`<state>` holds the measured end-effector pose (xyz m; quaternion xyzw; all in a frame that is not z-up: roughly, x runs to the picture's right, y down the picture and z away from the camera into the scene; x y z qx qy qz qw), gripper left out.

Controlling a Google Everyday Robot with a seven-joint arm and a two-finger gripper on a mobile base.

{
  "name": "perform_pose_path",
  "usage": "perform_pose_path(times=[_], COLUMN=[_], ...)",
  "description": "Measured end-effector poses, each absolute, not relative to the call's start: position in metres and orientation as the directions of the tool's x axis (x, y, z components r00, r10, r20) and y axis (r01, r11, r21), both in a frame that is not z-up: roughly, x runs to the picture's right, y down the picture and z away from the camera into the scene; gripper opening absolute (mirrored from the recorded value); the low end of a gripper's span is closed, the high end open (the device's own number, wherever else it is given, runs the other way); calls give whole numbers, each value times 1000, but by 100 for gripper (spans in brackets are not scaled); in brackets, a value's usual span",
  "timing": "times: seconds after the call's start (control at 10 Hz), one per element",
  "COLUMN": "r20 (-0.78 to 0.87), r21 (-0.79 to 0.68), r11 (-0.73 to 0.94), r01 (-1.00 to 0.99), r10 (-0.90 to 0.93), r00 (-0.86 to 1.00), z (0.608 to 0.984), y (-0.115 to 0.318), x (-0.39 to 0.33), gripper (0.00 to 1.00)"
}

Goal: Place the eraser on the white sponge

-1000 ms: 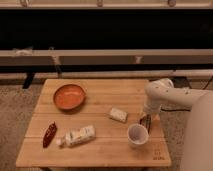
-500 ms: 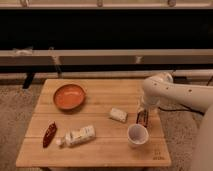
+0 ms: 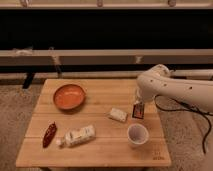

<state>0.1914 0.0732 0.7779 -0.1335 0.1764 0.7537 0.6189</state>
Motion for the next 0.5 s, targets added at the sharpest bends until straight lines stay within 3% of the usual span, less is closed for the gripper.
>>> perform_pose_path(times=[0.5], r20=[-339], r21=[88], r11=[-151], r01=[-985], r10=[925], r00=[-172], z=[740], y=[56], x=[172], gripper=[0])
